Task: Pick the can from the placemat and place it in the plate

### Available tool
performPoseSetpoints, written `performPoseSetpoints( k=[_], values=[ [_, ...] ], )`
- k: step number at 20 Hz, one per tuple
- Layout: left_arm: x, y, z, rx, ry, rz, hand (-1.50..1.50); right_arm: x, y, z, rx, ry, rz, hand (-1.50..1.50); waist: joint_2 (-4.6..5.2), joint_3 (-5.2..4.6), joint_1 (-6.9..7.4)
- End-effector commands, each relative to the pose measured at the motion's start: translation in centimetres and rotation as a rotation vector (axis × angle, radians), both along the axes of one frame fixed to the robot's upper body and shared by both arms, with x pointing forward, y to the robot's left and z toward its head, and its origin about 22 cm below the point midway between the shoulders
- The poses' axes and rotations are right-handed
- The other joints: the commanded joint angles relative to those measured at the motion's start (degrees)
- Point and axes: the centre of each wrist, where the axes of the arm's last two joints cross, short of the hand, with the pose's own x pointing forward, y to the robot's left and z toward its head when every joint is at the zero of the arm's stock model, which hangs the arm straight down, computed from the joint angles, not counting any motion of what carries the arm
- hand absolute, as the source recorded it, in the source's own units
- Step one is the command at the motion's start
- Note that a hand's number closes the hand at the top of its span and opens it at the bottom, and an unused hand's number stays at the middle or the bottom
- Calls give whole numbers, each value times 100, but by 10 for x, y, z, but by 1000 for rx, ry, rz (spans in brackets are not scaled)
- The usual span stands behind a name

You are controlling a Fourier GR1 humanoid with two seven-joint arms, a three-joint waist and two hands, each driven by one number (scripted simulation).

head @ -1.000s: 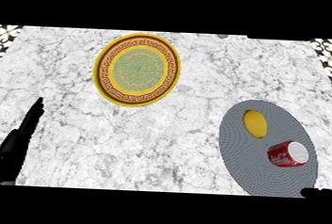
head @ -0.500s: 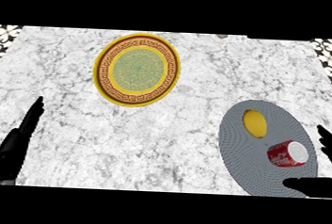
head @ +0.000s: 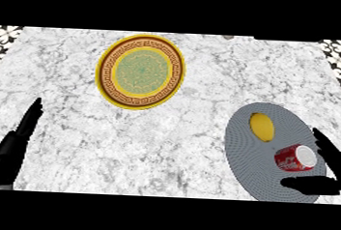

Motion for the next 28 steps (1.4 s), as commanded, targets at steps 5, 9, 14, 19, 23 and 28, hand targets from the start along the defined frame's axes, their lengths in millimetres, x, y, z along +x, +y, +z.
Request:
performPoseSetpoints(
  k=[5,9,14,19,23,28],
  values=[
    [10,-19,-14,16,10,-11,0,11,17,-21,26,-59,27,150,2,1,-9],
    [5,3,3,1,17,-1,0,9,-1,-30,27,-85,21,150,0,1,-4],
    [15,7,6,9,-3,0,0,29,6,-39,-23,-103,18,150,3,1,2],
    [18,-26,3,-3,-29,-129,0,96,17,41,-370,-168,418,150,202,5,794],
    [33,-36,14,-2,-61,-195,0,127,21,85,-579,-190,596,150,363,3,1215],
    [39,-45,15,0,-76,-203,0,162,22,109,-680,-350,614,150,359,36,1177]
  ],
)
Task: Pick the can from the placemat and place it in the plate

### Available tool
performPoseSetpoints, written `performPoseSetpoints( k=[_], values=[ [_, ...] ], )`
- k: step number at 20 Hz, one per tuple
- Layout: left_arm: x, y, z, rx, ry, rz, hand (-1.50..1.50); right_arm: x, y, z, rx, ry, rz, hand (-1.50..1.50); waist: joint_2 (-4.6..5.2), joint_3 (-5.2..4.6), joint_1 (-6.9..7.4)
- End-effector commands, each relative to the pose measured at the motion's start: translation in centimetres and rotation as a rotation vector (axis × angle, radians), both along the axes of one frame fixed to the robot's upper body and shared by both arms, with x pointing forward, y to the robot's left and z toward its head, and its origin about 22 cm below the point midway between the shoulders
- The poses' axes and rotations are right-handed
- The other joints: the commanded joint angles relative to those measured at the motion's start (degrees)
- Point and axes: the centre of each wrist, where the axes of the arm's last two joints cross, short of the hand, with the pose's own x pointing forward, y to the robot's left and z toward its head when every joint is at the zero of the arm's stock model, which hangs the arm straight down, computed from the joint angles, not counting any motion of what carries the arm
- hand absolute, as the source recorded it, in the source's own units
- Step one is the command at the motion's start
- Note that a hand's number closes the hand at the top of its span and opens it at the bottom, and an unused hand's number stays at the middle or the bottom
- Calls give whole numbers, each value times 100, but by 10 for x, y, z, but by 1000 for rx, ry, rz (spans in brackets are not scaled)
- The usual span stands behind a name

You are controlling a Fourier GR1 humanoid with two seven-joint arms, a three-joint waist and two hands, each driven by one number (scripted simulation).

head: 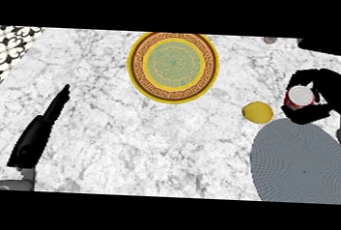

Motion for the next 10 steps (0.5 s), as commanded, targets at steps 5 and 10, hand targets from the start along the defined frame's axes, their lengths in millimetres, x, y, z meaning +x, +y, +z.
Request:
performPoseSetpoints(
  k=[5,10],
  values=[
    [7,-4,1,0,6,9,0,51,0,57,-47,-311,124,150,-27,16,-170],
    [3,1,-5,-6,18,31,0,71,17,74,77,-525,288,150,-70,13,-283]
  ],
)
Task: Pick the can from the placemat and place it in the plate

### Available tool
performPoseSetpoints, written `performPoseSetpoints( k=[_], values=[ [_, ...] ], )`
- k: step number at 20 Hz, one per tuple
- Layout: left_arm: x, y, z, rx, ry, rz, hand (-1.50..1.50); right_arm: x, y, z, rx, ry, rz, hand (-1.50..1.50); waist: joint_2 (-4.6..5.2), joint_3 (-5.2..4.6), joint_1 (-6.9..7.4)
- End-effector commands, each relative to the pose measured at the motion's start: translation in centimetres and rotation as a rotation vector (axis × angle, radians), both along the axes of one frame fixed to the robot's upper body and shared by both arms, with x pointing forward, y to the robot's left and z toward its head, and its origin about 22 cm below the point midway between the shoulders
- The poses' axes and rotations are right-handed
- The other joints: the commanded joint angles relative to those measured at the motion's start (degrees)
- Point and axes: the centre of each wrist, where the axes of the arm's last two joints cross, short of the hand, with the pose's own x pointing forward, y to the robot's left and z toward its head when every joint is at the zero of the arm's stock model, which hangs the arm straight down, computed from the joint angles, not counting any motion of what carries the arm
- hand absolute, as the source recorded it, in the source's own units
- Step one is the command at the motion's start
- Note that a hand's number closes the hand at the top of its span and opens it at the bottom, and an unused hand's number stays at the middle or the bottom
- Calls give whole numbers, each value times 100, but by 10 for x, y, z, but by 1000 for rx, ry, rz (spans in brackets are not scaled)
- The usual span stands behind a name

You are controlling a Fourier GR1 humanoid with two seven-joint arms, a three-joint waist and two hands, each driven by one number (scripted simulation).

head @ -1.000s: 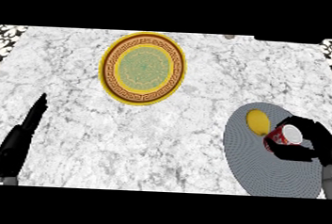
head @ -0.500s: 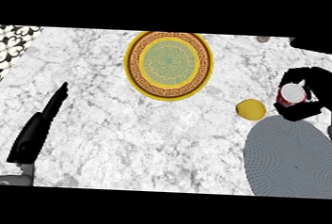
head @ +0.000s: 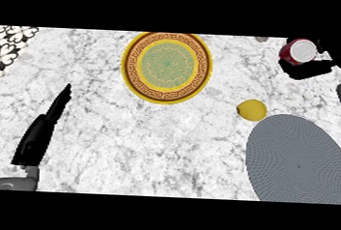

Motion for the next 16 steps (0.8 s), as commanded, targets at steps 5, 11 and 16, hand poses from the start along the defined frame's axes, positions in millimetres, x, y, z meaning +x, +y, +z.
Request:
performPoseSetpoints(
  k=[5,11,16],
  values=[
    [0,8,2,7,18,64,0,39,56,26,173,-115,367,150,-121,-17,-315],
    [-22,25,-8,17,36,87,0,58,110,25,211,-86,523,150,-180,-27,-476],
    [-10,28,3,5,33,112,0,63,181,41,236,-46,565,150,-200,-31,-601]
  ],
)
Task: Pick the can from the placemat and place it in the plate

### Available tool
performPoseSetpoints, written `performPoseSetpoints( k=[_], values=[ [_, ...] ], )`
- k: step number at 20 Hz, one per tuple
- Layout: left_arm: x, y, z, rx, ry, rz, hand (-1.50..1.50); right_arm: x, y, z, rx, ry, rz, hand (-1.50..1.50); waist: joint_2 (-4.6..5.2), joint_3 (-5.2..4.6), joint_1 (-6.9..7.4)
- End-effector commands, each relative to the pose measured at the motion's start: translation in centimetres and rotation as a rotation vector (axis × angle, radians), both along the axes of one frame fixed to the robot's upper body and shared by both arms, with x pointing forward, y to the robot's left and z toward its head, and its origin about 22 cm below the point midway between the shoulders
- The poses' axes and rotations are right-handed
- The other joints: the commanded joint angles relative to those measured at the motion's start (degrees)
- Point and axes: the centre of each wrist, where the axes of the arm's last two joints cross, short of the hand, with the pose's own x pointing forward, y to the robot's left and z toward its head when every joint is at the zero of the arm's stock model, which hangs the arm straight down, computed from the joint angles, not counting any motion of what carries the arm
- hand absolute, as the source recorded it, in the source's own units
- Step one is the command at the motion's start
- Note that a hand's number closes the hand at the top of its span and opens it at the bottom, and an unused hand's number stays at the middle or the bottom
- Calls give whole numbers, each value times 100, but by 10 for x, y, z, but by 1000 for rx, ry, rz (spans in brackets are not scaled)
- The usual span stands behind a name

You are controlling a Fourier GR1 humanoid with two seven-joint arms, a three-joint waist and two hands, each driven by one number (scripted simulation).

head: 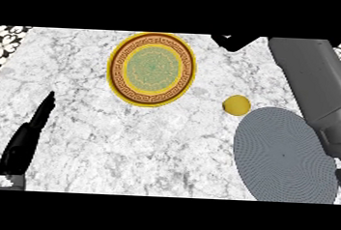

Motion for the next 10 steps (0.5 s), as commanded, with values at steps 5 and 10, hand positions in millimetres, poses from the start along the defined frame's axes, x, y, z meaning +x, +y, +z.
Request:
performPoseSetpoints(
  k=[5,10],
  values=[
    [-6,-9,6,-4,16,-6,0,-4,111,-8,-7,102,50,150,-7,-3,-2],
    [2,-2,1,-9,-3,7,0,-5,130,-9,-119,178,63,150,34,-9,-7]
  ],
)
